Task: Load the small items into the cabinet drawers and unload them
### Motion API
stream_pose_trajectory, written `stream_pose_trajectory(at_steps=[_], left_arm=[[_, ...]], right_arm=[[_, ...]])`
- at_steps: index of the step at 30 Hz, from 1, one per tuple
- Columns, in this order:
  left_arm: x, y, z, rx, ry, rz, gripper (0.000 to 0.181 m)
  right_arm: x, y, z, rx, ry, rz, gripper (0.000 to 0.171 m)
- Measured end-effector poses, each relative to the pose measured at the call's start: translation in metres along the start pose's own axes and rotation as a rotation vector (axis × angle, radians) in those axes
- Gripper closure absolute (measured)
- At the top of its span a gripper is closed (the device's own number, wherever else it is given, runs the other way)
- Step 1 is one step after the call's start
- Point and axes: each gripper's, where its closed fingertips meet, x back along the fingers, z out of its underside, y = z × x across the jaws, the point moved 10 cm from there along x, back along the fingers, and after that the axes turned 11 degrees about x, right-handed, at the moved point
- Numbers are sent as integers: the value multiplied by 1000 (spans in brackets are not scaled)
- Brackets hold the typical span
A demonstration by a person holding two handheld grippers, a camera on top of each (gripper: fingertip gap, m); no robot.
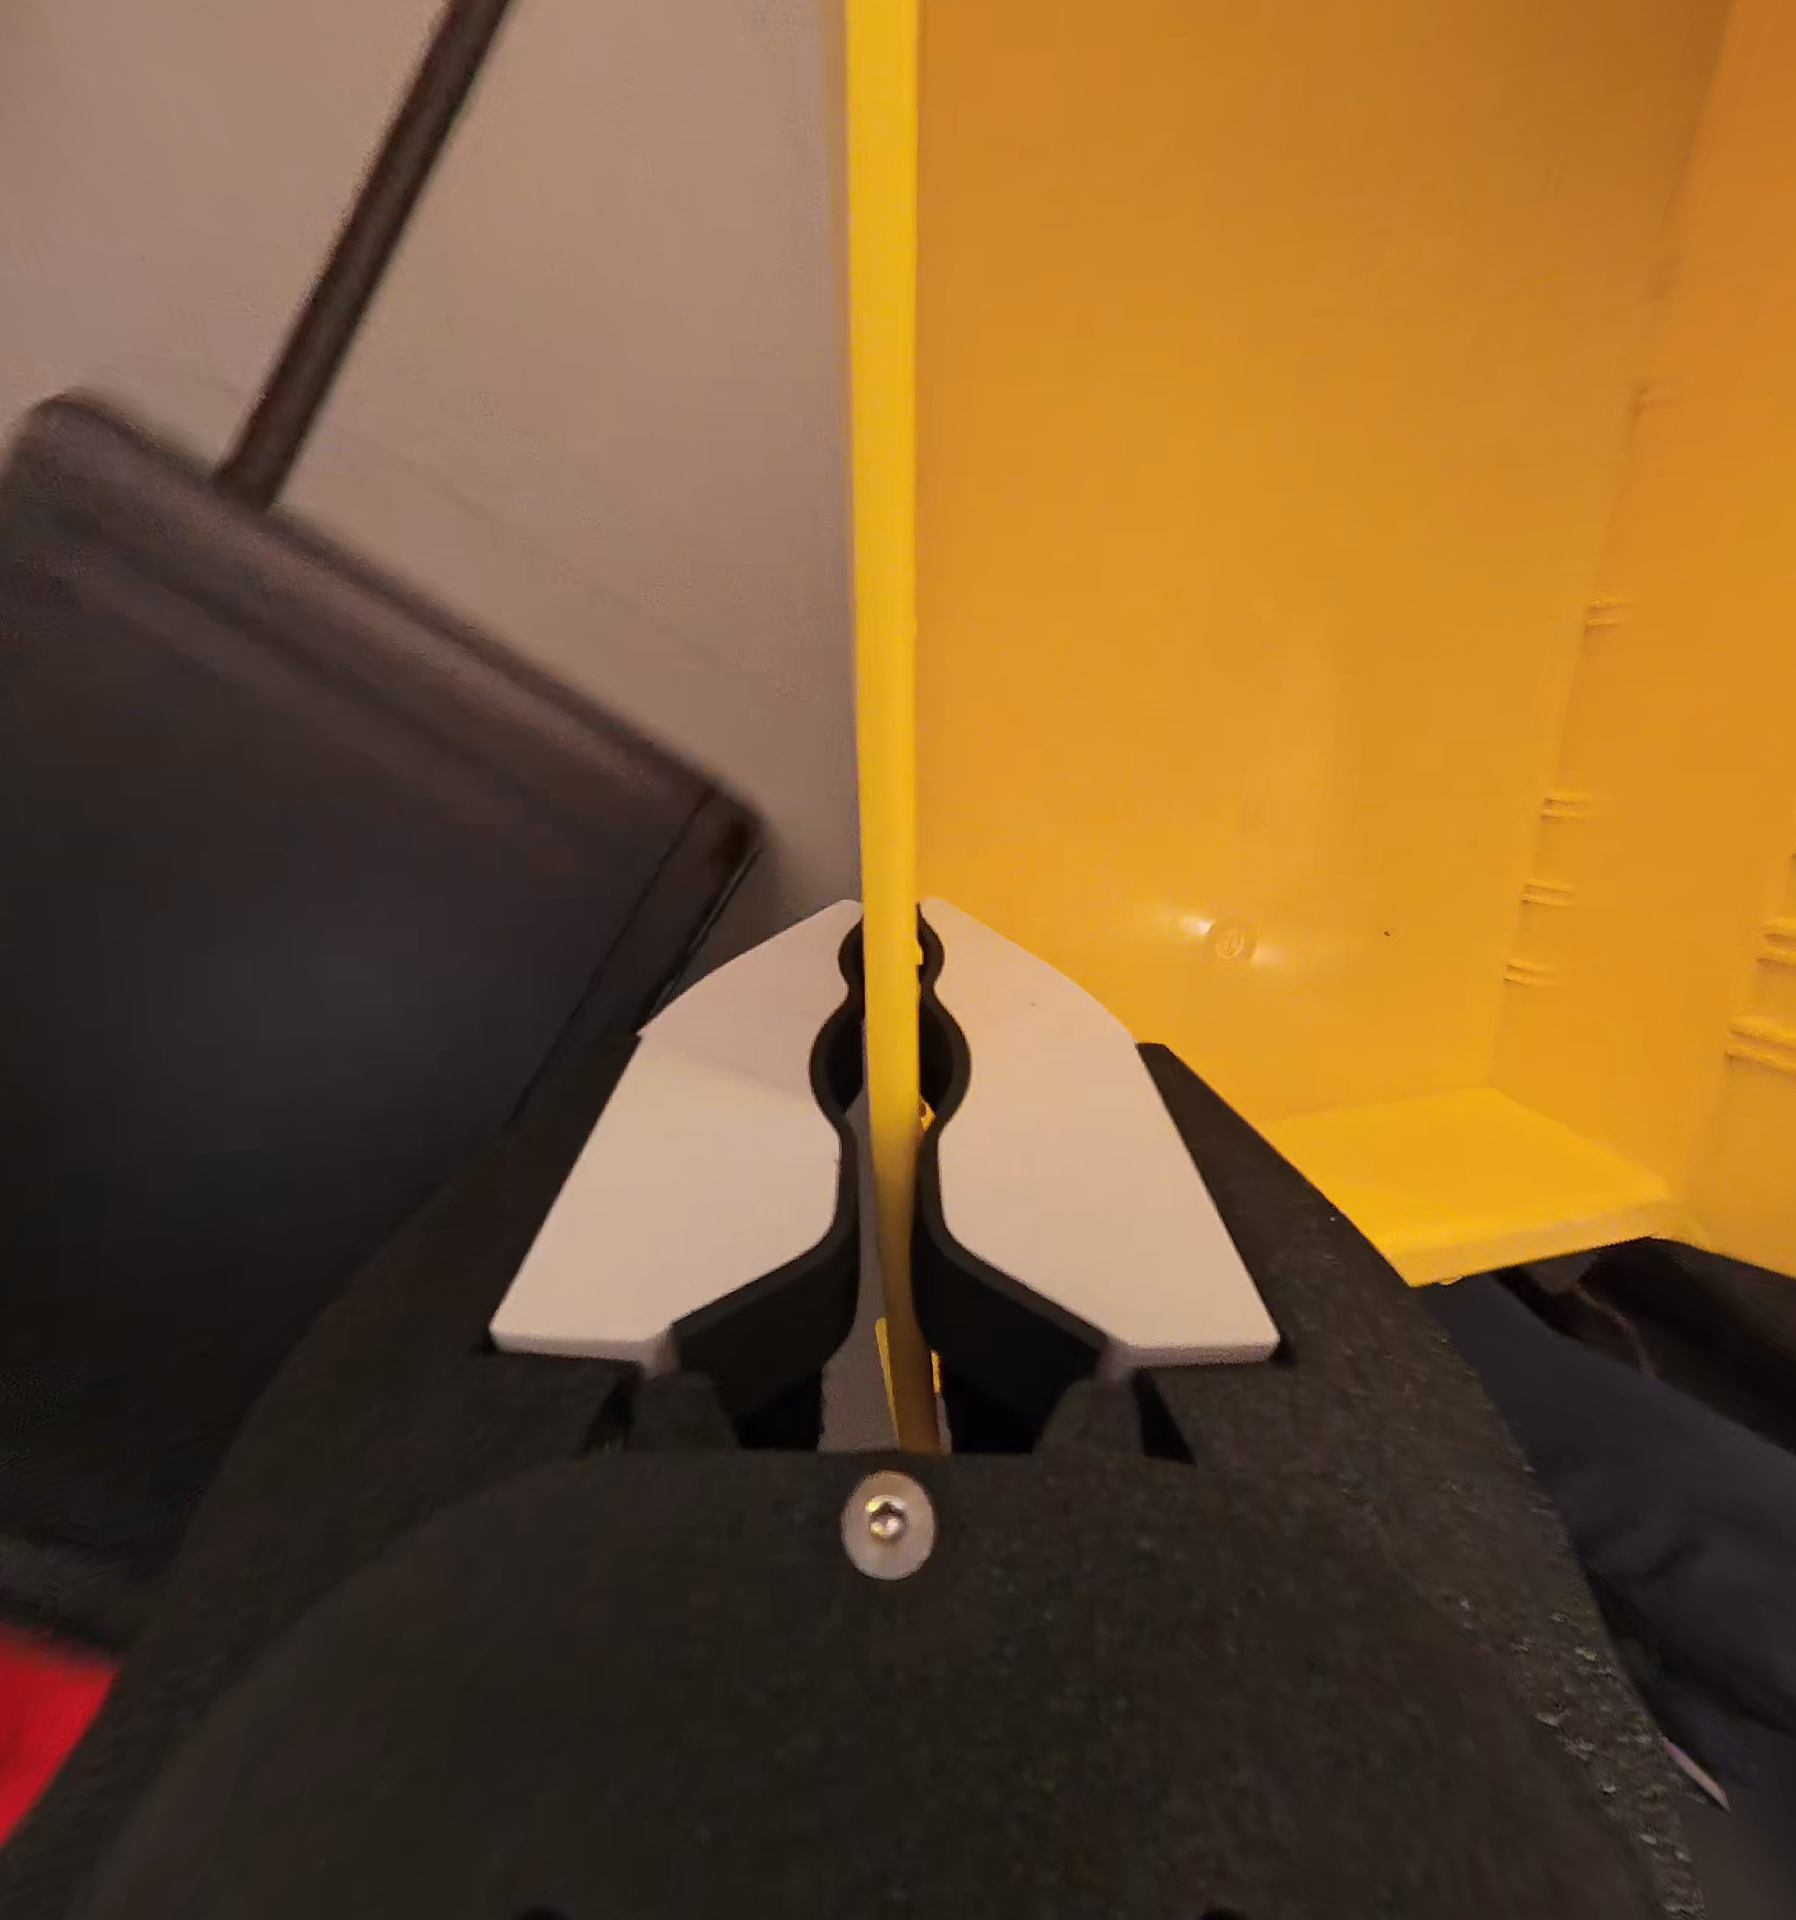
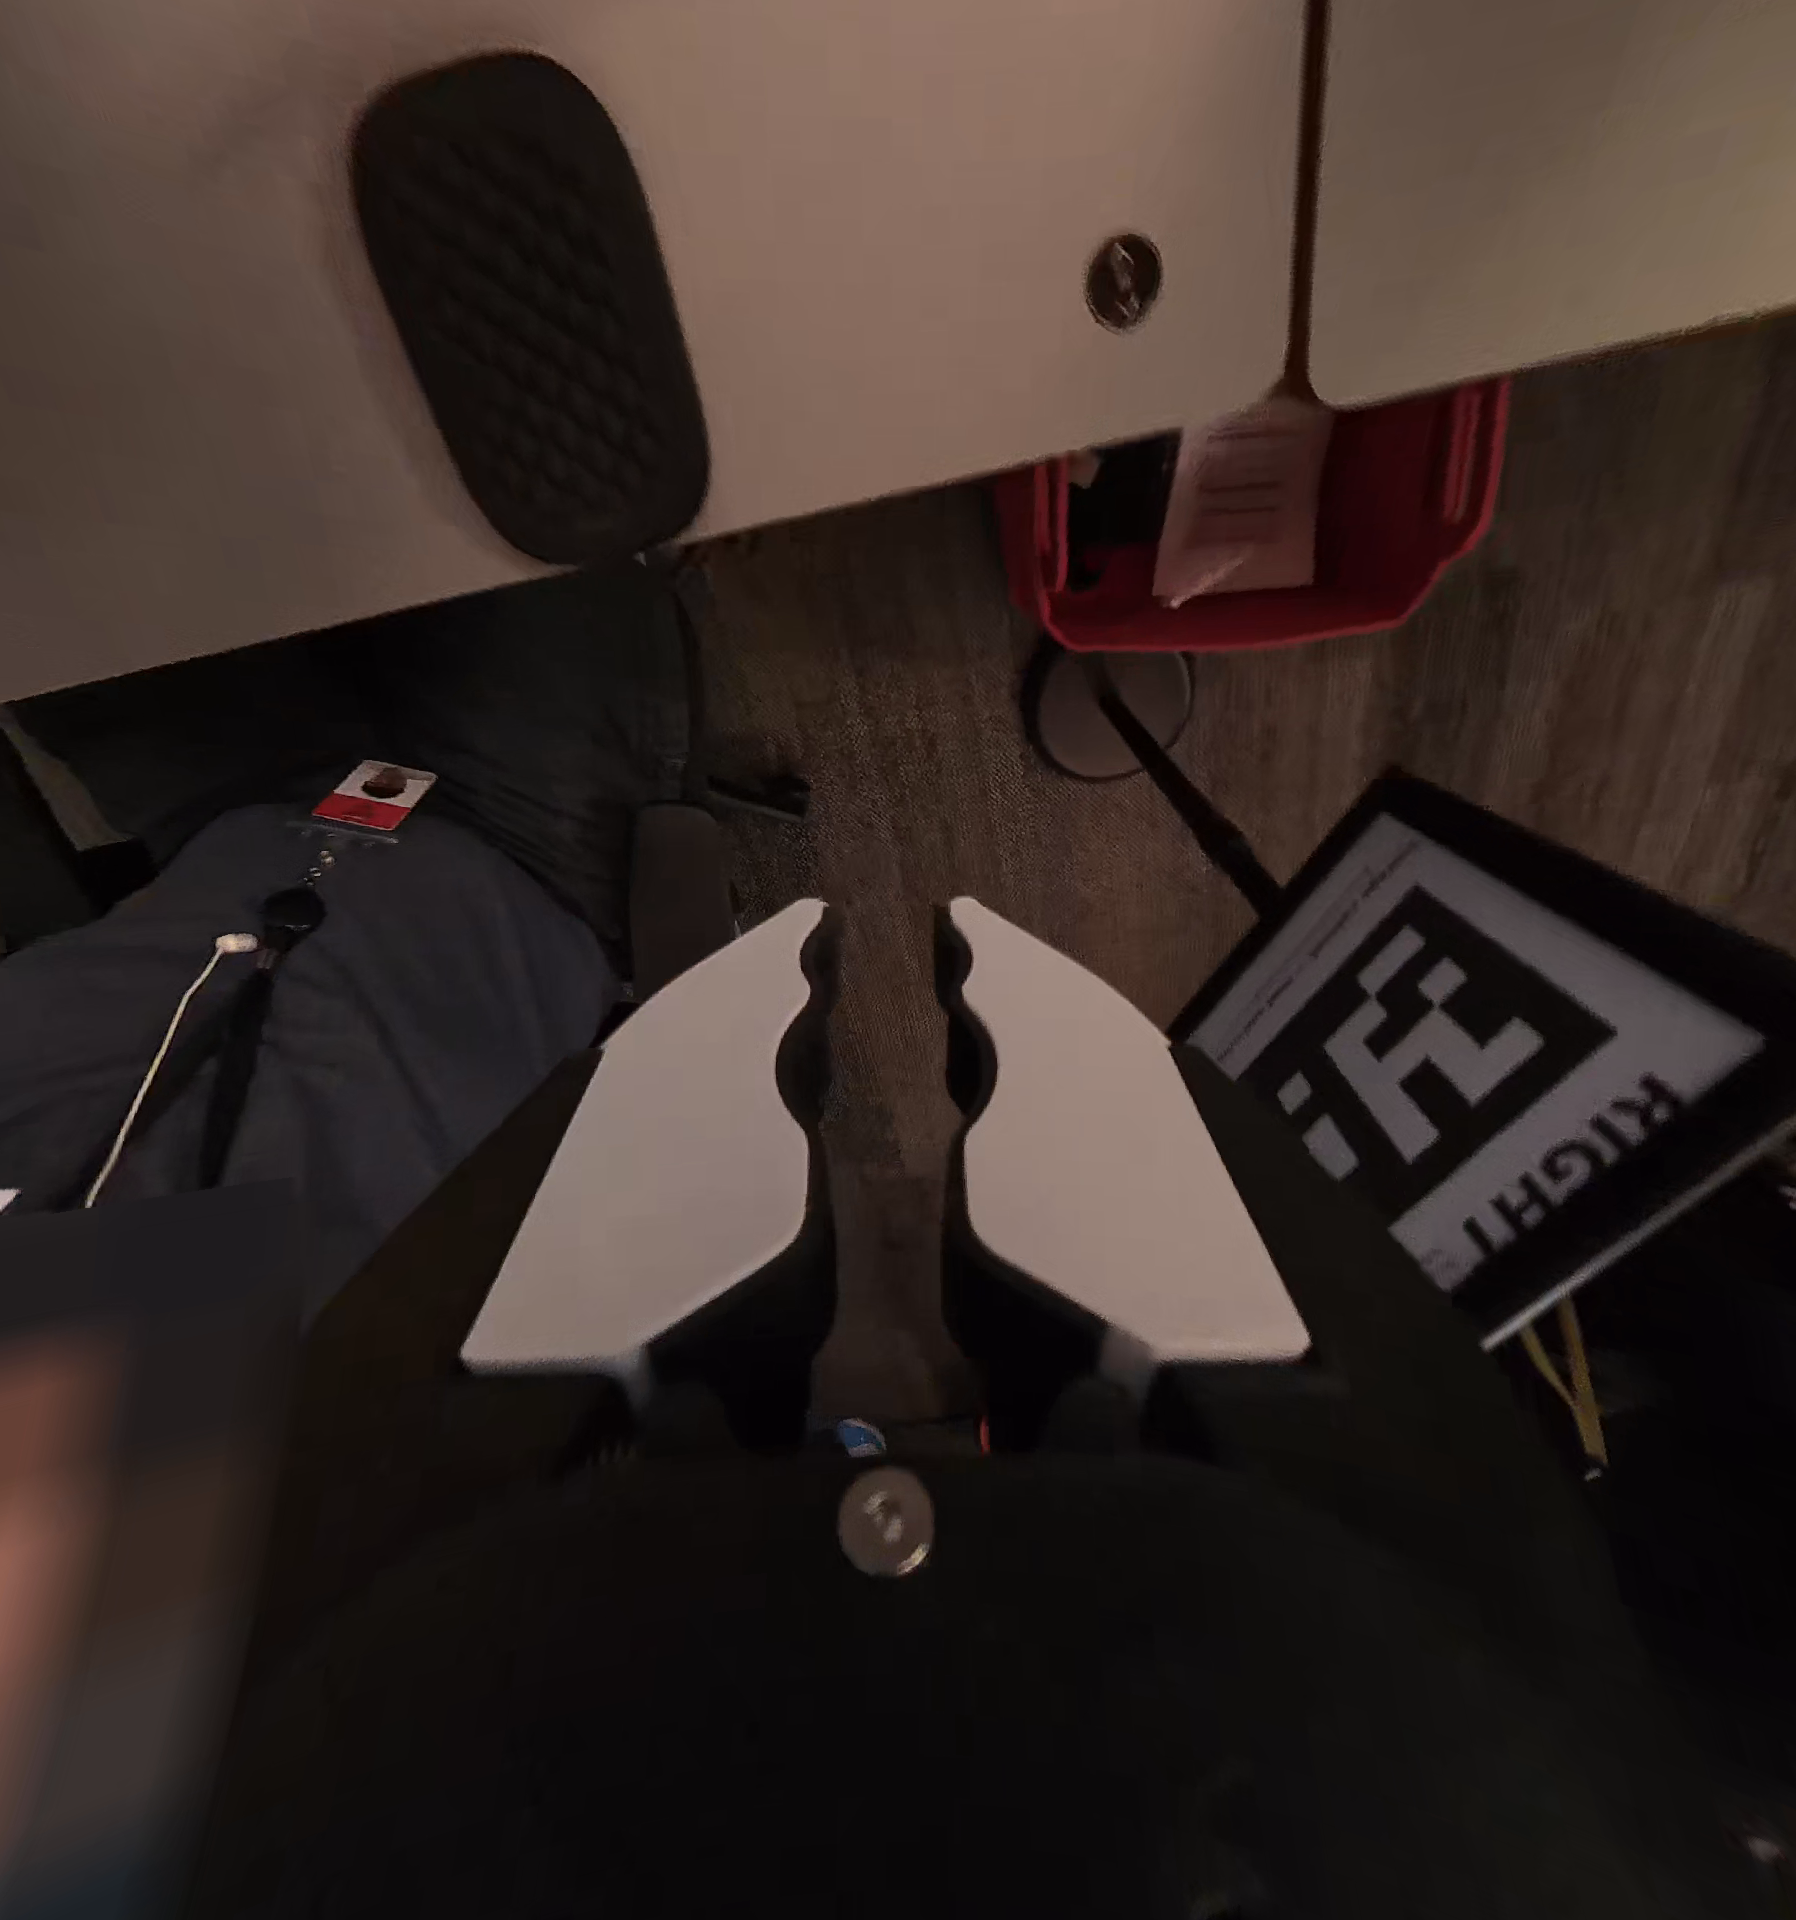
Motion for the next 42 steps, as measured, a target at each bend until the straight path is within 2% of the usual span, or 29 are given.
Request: stream_pose_trajectory(at_steps=[5, 8, 11, 17, 20, 25, 29, 32, 35, 38, 42], left_arm=[[-99, -51, -31, 33, 67, 114, 176], [-154, -59, -36, 89, 100, 118, 176], [-193, -51, -39, 161, 108, 68, 177], [-228, -22, -46, 310, 61, 49, 177], [-237, -5, -46, 401, 44, 51, 177], [-237, 21, -44, 487, 24, -82, 176], [-239, 33, -37, 521, 46, -126, 175], [-244, 33, -32, 539, 45, -92, 174], [-246, 28, -28, 554, 22, -26, 168], [-245, 20, -21, 506, 50, 48, 160], [-241, 8, -8, 439, 75, 171, 145]], right_arm=[[-2, -11, 63, -68, 17, 56, 151], [-8, -7, 95, -76, 14, 85, 152], [-21, 4, 123, -68, 50, 152, 153], [-70, 41, 157, 49, 210, 284, 164], [-95, 60, 155, 133, 228, 288, 163], [-131, 85, 148, 238, 256, 326, 164], [-163, 93, 126, 299, 245, 363, 163], [-193, 93, 90, 340, 168, 365, 162], [-232, 89, 37, 398, 14, 302, 163], [-269, 77, -26, 409, -169, 222, 155], [-299, 46, -103, 291, -479, 147, 144]])
